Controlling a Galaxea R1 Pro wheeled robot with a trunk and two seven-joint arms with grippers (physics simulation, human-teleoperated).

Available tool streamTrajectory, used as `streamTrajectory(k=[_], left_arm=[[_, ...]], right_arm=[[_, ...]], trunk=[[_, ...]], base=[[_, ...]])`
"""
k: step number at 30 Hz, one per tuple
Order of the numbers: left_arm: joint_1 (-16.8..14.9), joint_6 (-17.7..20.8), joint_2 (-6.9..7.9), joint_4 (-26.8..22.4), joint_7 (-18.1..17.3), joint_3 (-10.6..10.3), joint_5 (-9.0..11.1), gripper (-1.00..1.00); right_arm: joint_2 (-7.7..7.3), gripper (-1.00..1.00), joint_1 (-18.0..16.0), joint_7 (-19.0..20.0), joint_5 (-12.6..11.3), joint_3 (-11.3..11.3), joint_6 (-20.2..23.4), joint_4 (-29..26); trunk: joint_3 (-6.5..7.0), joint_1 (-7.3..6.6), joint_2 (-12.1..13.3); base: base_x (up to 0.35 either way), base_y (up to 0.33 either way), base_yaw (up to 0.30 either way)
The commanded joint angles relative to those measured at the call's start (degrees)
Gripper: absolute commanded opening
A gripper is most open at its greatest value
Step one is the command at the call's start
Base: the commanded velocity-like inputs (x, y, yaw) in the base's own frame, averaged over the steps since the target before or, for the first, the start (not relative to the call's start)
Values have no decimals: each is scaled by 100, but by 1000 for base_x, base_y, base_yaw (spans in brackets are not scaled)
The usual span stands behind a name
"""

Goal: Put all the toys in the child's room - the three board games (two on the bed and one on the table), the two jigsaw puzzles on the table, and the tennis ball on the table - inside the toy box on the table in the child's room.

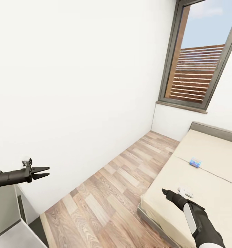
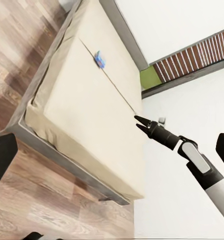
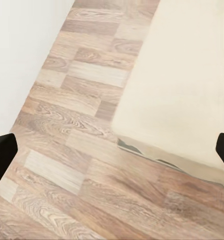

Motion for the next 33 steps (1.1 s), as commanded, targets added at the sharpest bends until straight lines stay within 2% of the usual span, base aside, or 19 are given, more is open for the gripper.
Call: streamTrajectory(k=[1, 14, 23, 33], left_arm=[[-2, 61, 4, -3, -23, -4, 0, 100], [-2, 61, -12, -3, -23, -12, 4, 100], [-2, 69, -73, -3, -23, -12, -6, 100], [0, 62, -90, -3, -23, -4, -9, 100]], right_arm=[[3, 100, -6, 15, -36, -13, 33, -5], [25, 100, -5, 15, -45, -6, 33, -5], [22, 100, -6, 25, -46, -5, 37, -8], [70, 100, -5, 46, -34, 4, 36, -46]], trunk=[[-13, 4, -13], [-13, 4, -13], [-13, 4, -13], [-13, 4, -13]], base=[[0, 0, -281], [0, 0, -281], [4, 0, -281], [169, 36, -277]])
